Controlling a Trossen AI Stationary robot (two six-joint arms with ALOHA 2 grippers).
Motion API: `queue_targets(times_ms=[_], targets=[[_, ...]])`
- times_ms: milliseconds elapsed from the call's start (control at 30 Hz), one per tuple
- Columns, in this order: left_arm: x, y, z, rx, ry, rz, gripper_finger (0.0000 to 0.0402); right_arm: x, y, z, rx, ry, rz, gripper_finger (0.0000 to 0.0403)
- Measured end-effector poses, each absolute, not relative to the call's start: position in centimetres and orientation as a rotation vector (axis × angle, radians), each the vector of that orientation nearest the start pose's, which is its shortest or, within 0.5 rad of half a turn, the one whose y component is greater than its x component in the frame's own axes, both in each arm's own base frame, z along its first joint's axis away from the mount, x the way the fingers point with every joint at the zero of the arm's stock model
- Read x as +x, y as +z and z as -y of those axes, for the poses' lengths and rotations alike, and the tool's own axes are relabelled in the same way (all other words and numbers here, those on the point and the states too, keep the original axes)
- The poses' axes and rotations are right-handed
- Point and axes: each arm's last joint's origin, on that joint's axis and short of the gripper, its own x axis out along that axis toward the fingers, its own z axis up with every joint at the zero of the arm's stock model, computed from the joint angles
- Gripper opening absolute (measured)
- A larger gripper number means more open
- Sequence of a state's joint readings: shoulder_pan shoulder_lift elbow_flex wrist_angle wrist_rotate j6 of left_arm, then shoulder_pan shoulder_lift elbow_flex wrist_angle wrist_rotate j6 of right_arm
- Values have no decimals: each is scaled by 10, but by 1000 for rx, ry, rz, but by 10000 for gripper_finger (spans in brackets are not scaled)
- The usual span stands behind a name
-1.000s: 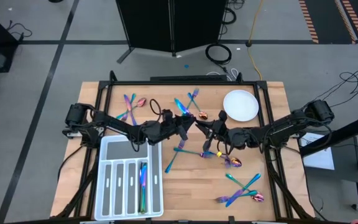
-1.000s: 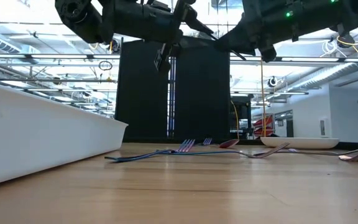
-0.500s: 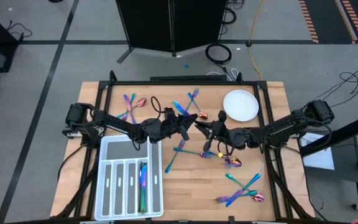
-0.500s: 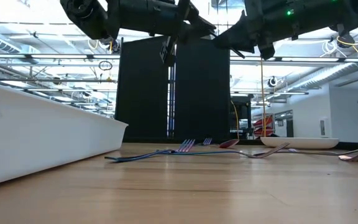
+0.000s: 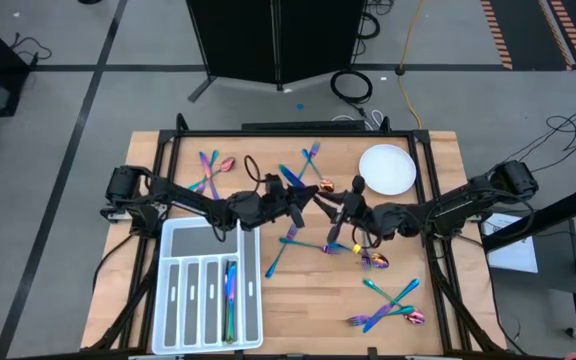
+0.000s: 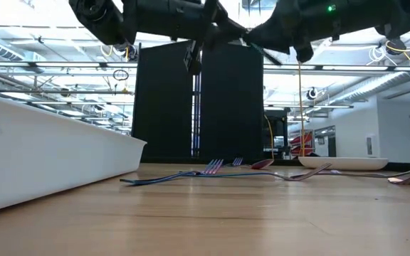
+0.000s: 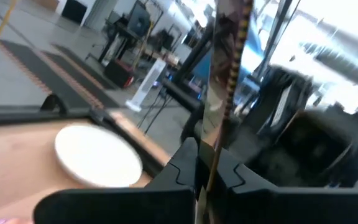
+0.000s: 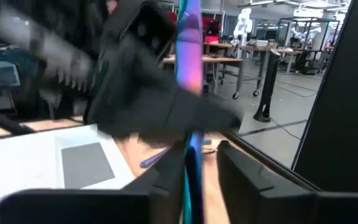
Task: Sort silverware
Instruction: Put the bottom left iridescent knife into the cutlery tray
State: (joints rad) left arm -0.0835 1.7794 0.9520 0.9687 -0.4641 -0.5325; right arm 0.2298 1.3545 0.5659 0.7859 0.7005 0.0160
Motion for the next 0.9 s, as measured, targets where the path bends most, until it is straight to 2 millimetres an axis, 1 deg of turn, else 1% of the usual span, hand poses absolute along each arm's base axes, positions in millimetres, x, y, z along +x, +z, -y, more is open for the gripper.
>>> queue_targets(times_ms=[67, 167, 233, 300, 400, 467, 567, 633, 667, 733, 800, 900], targets=[[376, 235, 17, -559, 338, 220, 6, 265, 231, -44, 20, -468, 11, 107], [372, 246, 10, -557, 326, 218, 6, 262, 236, -46, 19, -460, 23, 150], [368, 252, 5, -549, 322, 186, 6, 258, 240, -47, 8, -452, 22, 175], [361, 261, -2, -545, 294, 125, 6, 252, 242, -51, -18, -433, -15, 196], [342, 285, -11, -559, 257, -5, 6, 241, 244, -56, -25, -402, -80, 216], [324, 299, -17, -581, 266, -134, 6, 235, 245, -58, 2, -390, -100, 222], [298, 318, -23, -669, 297, -319, 6, 229, 246, -58, 24, -383, -129, 222], [281, 327, -23, -753, 298, -423, 6, 226, 248, -57, 36, -385, -135, 220], [274, 329, -21, -799, 297, -468, 6, 225, 247, -57, 38, -386, -141, 219], [262, 324, -11, -881, 314, -580, 6, 225, 246, -57, 42, -386, -147, 217], [254, 311, 5, -944, 347, -704, 6, 225, 246, -57, 38, -386, -152, 216], [246, 296, 33, -1006, 377, -845, 6, 225, 245, -57, 31, -386, -160, 215]])
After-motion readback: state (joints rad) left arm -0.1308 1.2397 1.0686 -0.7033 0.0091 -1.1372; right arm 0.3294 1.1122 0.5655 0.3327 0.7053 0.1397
